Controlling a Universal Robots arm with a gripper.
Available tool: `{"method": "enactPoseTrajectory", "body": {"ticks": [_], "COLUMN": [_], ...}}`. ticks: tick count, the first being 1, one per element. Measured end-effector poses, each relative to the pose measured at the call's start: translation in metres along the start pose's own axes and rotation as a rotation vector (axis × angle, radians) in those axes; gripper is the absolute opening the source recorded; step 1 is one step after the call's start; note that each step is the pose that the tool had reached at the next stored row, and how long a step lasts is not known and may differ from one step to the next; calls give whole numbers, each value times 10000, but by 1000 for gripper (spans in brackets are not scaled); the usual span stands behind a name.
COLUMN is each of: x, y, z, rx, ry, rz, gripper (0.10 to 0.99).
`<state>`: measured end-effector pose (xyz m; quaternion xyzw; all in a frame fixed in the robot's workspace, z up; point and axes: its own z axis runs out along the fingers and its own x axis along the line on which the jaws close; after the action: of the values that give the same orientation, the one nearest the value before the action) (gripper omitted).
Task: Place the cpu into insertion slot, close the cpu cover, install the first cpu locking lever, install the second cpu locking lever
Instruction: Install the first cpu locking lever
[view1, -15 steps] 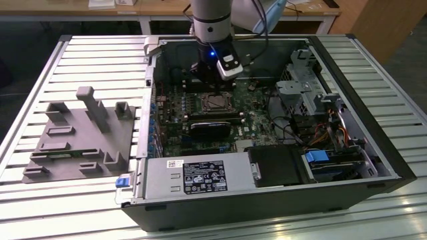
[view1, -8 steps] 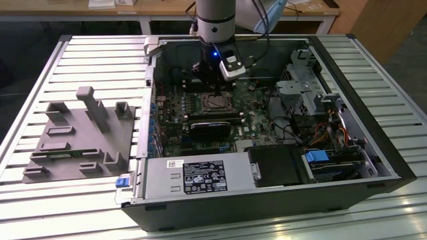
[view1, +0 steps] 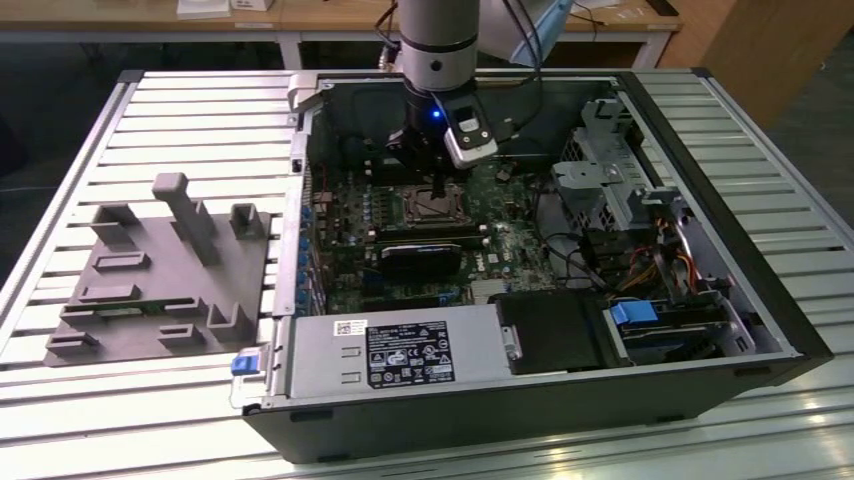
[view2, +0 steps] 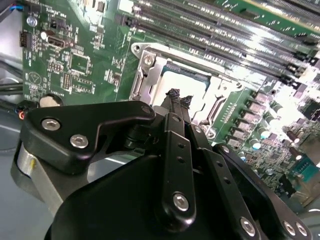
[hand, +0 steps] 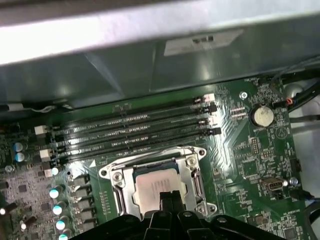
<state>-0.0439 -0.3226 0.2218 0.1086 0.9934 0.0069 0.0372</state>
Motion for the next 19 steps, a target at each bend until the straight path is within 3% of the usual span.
{"method": "enactPoseTrajectory", "body": {"ticks": [3,19], "x": [-12,-19], "y": [-27,-60], "z": [4,7], "rx": [10,18], "ry": [41,41], "rz": [1,0], "gripper": [106,106]}}
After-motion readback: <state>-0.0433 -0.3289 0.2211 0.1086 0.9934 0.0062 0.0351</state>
